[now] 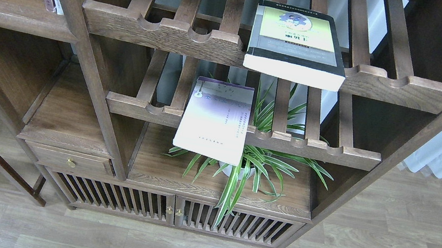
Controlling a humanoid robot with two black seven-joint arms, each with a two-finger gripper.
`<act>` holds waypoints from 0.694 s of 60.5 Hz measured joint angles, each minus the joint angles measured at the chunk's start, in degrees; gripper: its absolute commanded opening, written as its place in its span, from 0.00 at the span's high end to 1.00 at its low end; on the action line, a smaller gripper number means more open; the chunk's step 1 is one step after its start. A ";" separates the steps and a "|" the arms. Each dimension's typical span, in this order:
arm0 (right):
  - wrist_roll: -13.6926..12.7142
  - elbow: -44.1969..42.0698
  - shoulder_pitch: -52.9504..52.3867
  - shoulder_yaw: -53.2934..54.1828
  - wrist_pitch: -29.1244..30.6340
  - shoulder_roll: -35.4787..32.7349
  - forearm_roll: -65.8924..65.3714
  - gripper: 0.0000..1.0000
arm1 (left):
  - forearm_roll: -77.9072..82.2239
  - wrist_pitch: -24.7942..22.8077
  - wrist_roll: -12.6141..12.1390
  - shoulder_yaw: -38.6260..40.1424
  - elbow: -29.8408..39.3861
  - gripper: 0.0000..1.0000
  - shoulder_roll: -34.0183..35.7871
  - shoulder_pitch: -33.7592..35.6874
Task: Organize books on shelf
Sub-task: 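Insert the red book upright into the side shelf with the left gripper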
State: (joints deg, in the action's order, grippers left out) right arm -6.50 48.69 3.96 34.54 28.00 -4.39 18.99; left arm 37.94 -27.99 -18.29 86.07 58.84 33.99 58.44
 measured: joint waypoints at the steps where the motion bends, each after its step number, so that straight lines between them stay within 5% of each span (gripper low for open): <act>1: 0.00 0.00 0.00 0.00 0.00 0.00 0.00 0.01 | 0.00 0.00 0.00 -0.27 -0.28 0.94 -0.06 0.22; 32: 0.17 0.11 -0.14 0.01 0.00 0.08 0.03 0.01 | 0.02 0.01 0.93 -3.33 -5.63 0.91 -3.61 2.53; 42: 0.17 0.23 -0.18 0.00 0.00 0.08 0.03 0.01 | -0.79 0.01 1.57 -3.51 -5.83 0.69 -4.49 2.49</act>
State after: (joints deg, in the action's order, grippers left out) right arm -6.33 48.92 3.78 34.54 28.00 -4.31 19.02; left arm 37.15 -27.98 -16.72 82.56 53.01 29.49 60.93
